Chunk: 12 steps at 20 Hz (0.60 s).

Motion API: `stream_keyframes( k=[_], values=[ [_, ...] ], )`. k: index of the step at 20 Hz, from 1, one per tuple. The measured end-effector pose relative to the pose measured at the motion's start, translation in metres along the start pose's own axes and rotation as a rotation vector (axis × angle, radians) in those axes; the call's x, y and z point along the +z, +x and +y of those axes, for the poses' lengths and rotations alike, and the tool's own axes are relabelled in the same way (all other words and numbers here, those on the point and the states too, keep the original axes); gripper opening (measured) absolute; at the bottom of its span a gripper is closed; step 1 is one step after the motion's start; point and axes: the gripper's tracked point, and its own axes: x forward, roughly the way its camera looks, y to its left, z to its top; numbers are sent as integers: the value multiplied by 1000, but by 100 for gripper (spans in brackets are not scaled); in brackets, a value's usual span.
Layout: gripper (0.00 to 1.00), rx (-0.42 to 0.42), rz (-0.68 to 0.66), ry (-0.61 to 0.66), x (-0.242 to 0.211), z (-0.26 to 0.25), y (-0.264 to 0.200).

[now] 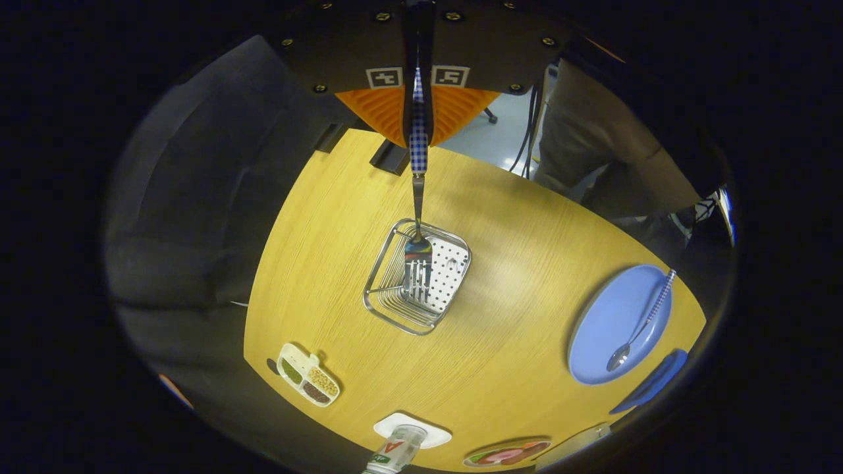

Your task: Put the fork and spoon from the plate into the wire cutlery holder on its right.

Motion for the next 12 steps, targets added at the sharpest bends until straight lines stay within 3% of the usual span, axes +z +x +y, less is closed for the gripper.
stream_keyframes(
  k=[12],
  values=[
    [2,-8,163,-175,35,-14,21]
  ],
)
